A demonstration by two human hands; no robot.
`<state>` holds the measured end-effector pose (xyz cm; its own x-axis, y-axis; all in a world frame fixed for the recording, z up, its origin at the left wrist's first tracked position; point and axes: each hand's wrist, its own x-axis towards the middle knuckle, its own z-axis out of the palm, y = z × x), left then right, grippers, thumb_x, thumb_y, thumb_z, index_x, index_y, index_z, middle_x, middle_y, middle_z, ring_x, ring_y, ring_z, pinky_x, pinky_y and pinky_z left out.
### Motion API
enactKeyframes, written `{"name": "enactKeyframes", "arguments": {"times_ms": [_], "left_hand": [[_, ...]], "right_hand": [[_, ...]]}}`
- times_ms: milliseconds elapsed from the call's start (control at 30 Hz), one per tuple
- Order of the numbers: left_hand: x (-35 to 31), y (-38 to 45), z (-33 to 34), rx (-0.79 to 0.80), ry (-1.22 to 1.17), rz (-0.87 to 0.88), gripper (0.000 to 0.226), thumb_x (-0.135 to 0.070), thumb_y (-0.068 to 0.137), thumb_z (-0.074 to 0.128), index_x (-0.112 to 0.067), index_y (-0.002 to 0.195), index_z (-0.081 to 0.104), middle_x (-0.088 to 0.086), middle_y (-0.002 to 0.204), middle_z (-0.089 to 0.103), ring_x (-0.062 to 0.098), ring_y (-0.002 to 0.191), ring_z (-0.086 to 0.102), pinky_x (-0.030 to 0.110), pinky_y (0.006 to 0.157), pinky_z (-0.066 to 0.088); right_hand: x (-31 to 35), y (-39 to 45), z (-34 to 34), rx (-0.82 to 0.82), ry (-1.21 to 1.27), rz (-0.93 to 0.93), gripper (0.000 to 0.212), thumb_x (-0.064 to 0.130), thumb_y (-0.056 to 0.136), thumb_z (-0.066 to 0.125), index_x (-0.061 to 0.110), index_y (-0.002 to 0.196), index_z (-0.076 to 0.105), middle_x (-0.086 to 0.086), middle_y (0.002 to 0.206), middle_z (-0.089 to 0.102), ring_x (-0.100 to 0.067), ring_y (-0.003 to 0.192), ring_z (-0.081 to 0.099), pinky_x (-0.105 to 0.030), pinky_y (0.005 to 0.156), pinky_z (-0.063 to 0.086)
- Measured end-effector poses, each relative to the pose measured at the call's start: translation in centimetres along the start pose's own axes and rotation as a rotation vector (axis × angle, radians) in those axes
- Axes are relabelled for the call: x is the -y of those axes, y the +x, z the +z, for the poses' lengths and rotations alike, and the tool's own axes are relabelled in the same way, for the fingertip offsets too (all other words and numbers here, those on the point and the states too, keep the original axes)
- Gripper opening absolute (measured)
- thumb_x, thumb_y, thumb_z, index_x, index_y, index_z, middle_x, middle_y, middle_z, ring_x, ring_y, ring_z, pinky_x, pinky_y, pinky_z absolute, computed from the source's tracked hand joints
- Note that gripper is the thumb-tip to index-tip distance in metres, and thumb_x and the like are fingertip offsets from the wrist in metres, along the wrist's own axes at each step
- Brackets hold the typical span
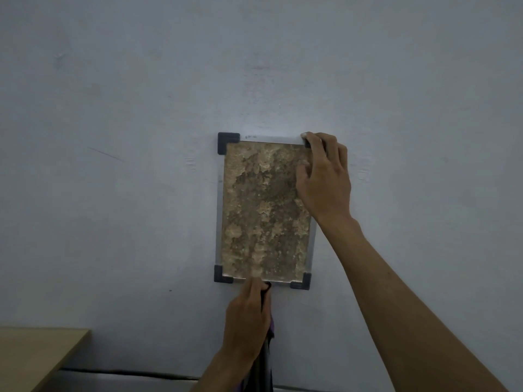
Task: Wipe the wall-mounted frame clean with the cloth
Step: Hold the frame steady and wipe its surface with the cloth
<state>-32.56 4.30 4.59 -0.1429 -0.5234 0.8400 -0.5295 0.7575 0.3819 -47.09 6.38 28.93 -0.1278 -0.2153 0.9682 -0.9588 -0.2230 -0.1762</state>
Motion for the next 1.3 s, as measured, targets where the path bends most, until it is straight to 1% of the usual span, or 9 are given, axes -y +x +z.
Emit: {"name": "enactKeyframes", "arguments": {"times_ms": [300,500,567,667,767,900,1000,1167,1300], "left_hand": [[-5.5,8.9,-1.6,-0.212,-0.100,0.081,0.006,-0.010,0.095,0.068,-0.009,0.092,0.063,0.000,0.085,0.061,0.008,0.071,0.054,0.019,0.065,0.048],[-3.2,4.2,-0.3,-0.099,0.052,0.204,0.014,-0.002,0.085,0.077,-0.008,0.088,0.064,0.004,0.082,0.061,0.012,0.060,0.055,0.021,0.049,0.049],[-2.2,2.7,-0.1,-0.062,0.050,0.170,0.018,-0.002,0.084,0.079,-0.010,0.088,0.063,0.002,0.079,0.061,0.011,0.056,0.055,0.022,0.045,0.048],[-2.5,4.6,-0.8,-0.130,-0.038,0.061,0.009,-0.009,0.092,0.072,-0.011,0.089,0.064,-0.001,0.081,0.062,0.009,0.062,0.056,0.026,0.054,0.052],[-3.1,7.3,-1.5,-0.214,-0.043,0.051,0.007,-0.009,0.094,0.069,-0.008,0.089,0.064,0.002,0.082,0.062,0.012,0.067,0.056,0.026,0.060,0.051],[-2.2,5.2,-1.2,-0.106,0.062,0.189,0.006,-0.008,0.093,0.069,-0.009,0.090,0.064,0.003,0.085,0.062,0.013,0.063,0.056,0.025,0.054,0.052],[-1.4,3.4,-0.9,0.010,0.113,0.244,0.020,0.000,0.083,0.079,-0.011,0.088,0.063,0.001,0.084,0.062,0.011,0.059,0.056,0.027,0.046,0.051],[-3.3,7.5,-2.3,-0.152,-0.036,0.101,0.006,-0.013,0.096,0.065,-0.009,0.092,0.064,0.003,0.087,0.063,0.013,0.067,0.057,0.027,0.059,0.052],[-2.4,6.9,-2.6,-0.124,0.041,0.174,0.005,-0.011,0.096,0.065,-0.008,0.092,0.064,0.003,0.087,0.063,0.014,0.065,0.057,0.025,0.055,0.050]], "right_hand": [[0.0,-0.1,0.1,-0.007,-0.003,0.000,0.054,0.008,0.086,0.056,0.017,0.140,0.054,0.001,0.139,0.051,-0.019,0.130,0.040,-0.040,0.092,0.055],[0.0,-0.1,0.0,-0.005,-0.003,-0.003,0.054,0.008,0.087,0.056,0.017,0.140,0.054,0.001,0.139,0.050,-0.019,0.130,0.040,-0.040,0.091,0.055],[0.0,-0.1,0.0,-0.004,-0.006,-0.002,0.054,0.008,0.087,0.056,0.017,0.140,0.054,0.001,0.139,0.050,-0.019,0.130,0.040,-0.040,0.091,0.055],[0.0,-0.1,0.0,-0.004,-0.009,-0.005,0.054,0.008,0.086,0.057,0.016,0.140,0.054,0.000,0.139,0.051,-0.020,0.130,0.040,-0.040,0.092,0.054],[0.0,-0.1,0.0,-0.003,-0.008,-0.007,0.054,0.008,0.086,0.057,0.016,0.140,0.054,0.000,0.139,0.051,-0.020,0.129,0.040,-0.040,0.092,0.054],[0.1,-0.1,0.2,-0.014,-0.004,0.005,0.053,0.009,0.087,0.055,0.017,0.139,0.054,0.000,0.138,0.051,-0.021,0.130,0.041,-0.043,0.090,0.055],[0.1,-0.2,0.2,-0.012,-0.002,0.003,0.053,0.009,0.087,0.055,0.016,0.139,0.054,-0.001,0.139,0.051,-0.022,0.130,0.040,-0.044,0.090,0.055],[0.0,-0.1,-0.1,0.000,-0.012,-0.004,0.054,0.008,0.087,0.056,0.016,0.140,0.054,-0.001,0.139,0.050,-0.022,0.129,0.041,-0.042,0.092,0.055],[0.1,-0.1,0.0,-0.001,-0.013,-0.009,0.053,0.008,0.087,0.056,0.016,0.140,0.054,0.000,0.138,0.051,-0.021,0.129,0.041,-0.039,0.093,0.054]]}}
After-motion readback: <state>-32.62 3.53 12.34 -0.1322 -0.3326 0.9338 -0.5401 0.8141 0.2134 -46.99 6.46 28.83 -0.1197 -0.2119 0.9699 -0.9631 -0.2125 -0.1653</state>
